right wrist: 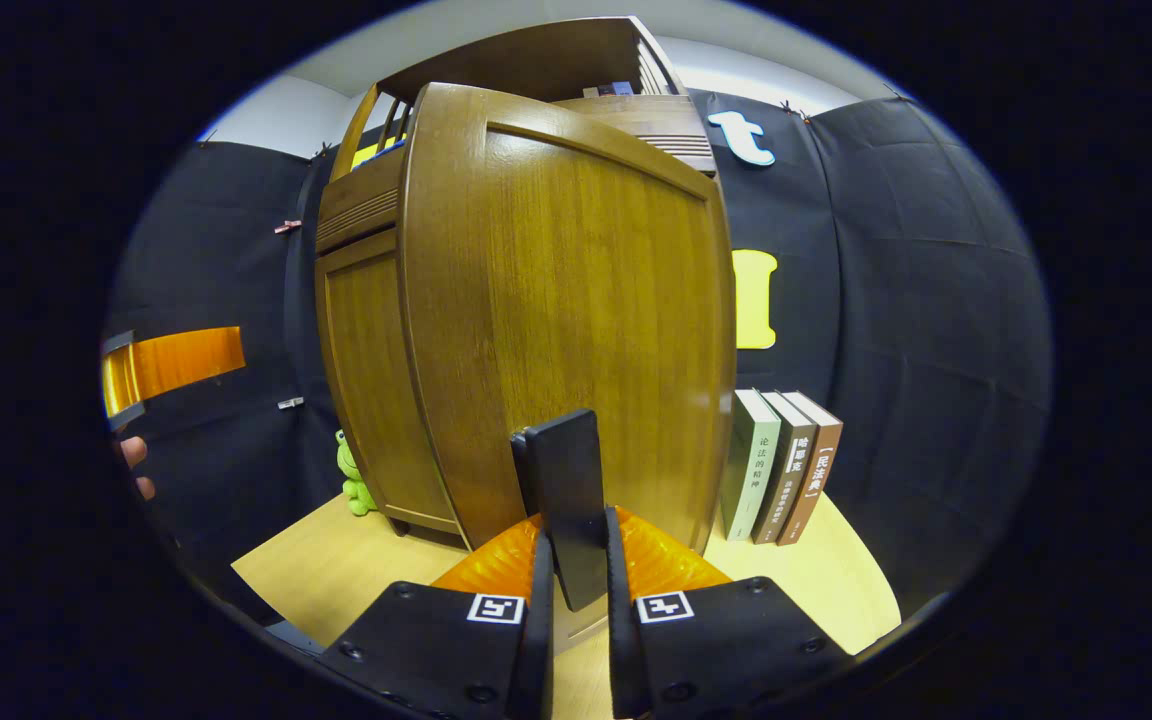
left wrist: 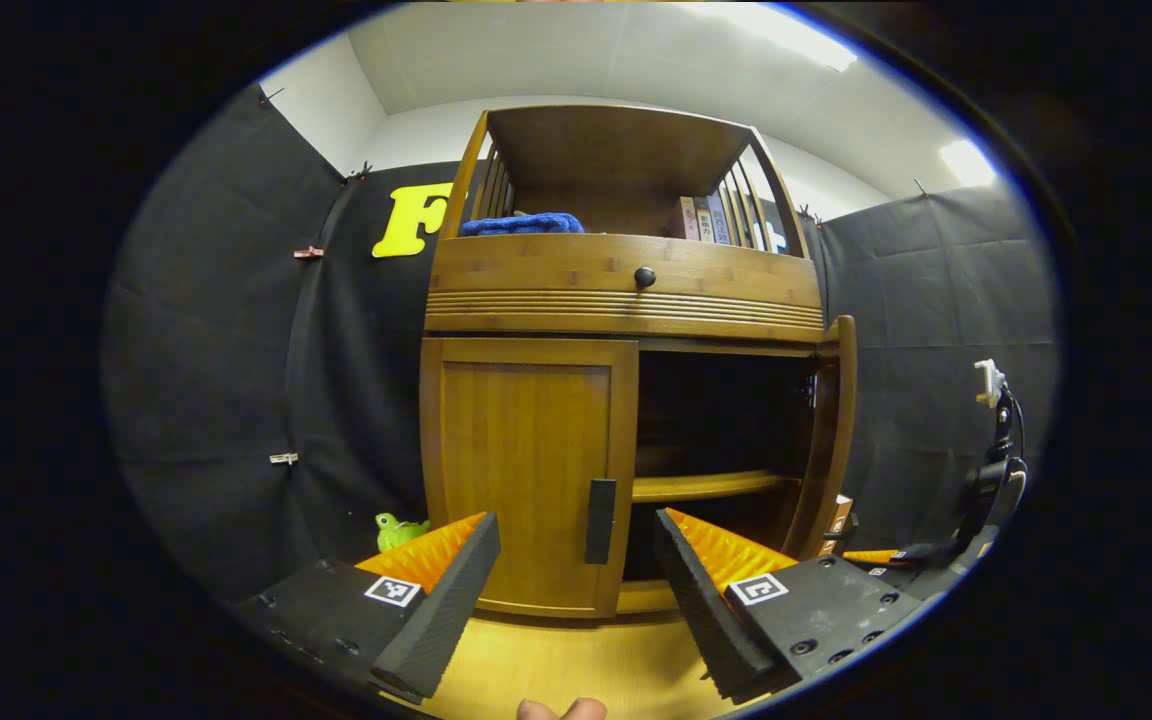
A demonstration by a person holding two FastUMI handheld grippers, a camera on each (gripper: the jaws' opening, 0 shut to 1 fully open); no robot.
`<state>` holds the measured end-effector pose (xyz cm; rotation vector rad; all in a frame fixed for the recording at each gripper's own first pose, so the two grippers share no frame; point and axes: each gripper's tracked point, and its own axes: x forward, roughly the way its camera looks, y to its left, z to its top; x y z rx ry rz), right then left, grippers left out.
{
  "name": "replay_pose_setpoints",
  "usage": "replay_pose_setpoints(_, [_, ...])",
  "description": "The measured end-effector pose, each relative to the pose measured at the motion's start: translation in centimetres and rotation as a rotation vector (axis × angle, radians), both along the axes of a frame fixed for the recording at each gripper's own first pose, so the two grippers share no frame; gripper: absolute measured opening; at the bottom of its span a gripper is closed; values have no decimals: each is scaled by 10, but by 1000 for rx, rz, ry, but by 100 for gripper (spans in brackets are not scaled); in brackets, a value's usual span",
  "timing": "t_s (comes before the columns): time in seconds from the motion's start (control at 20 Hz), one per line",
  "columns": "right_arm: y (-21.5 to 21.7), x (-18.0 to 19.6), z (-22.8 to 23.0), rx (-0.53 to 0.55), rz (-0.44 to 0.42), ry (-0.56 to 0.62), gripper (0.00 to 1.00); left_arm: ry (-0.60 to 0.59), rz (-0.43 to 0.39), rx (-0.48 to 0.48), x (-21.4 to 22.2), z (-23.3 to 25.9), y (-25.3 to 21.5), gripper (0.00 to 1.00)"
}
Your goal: Open the right door of the double-door shoe cabinet with the right hand, and open the left door with the left hand.
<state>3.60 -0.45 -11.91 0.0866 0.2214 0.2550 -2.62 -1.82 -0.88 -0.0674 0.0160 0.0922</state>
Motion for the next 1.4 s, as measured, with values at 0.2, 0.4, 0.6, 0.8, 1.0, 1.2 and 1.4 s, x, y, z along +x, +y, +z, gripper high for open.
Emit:
replay_pose_setpoints(0.2, [-30, -10, -2, 10, -6, 10, 26, 2, -11, 6, 14, -2, -18, 96])
replay_pose_setpoints(0.4, [-62, -13, -3, 26, -5, 22, 25, 9, -19, -1, 31, -5, -32, 96])
replay_pose_setpoints(0.6, [-104, -8, -5, 17, -24, 26, 25, 7, -25, 5, 43, -6, -45, 96])
replay_pose_setpoints(0.8, [-150, 2, 1, 25, -65, 15, 16, 2, -29, 18, 54, -9, -53, 95])
replay_pose_setpoints(1.0, [-167, -2, 2, 20, -58, 36, 17, 3, -12, 0, 68, -11, -55, 95])
replay_pose_setpoints(1.2, [-180, -5, 6, 12, -81, 26, 17, 9, 16, 12, 82, -16, -47, 96])
replay_pose_setpoints(1.4, [-199, -21, 17, -25, -151, -6, 26, 25, 33, 33, 93, -27, -40, 95])
